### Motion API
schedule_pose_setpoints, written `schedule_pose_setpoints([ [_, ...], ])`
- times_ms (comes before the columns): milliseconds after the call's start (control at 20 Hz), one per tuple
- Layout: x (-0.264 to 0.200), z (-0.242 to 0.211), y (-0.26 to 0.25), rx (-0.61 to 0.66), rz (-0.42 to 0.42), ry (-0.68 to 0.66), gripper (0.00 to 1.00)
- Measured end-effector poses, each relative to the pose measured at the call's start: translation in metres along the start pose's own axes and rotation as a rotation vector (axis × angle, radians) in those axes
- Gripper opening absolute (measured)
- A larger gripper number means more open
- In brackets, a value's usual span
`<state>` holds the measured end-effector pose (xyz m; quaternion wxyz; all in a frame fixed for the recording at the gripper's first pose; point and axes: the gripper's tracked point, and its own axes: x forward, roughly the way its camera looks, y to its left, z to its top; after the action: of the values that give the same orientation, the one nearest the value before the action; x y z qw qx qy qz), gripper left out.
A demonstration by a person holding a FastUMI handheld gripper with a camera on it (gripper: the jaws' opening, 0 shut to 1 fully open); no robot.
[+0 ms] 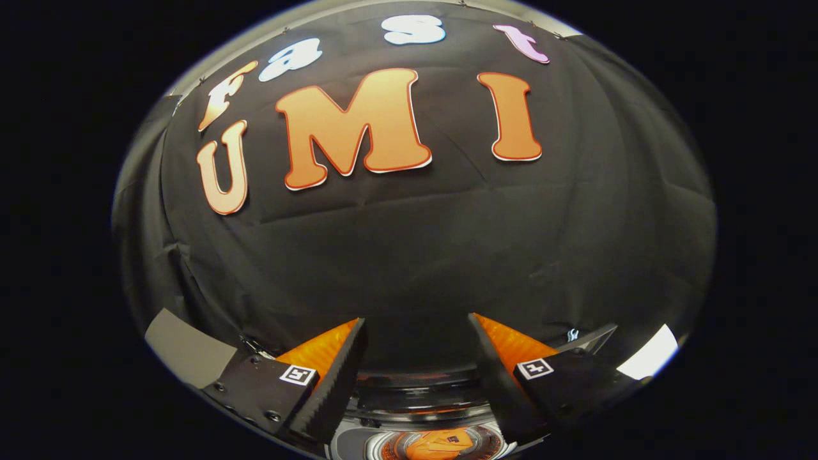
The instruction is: Put the clothes into the washing machine and then close the washing machine lid.
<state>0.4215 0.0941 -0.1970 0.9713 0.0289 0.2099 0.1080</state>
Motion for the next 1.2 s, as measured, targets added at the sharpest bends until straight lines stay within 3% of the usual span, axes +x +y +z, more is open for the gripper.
schedule_pose_setpoints([
  [350,0.032,-0.015,-0.02,-0.053,-0.08,0.019,0.98],
  [550,0.031,-0.016,-0.019,-0.059,-0.069,0.002,0.97],
  [1200,-0.029,-0.038,-0.018,-0.087,-0.059,-0.051,0.97],
])
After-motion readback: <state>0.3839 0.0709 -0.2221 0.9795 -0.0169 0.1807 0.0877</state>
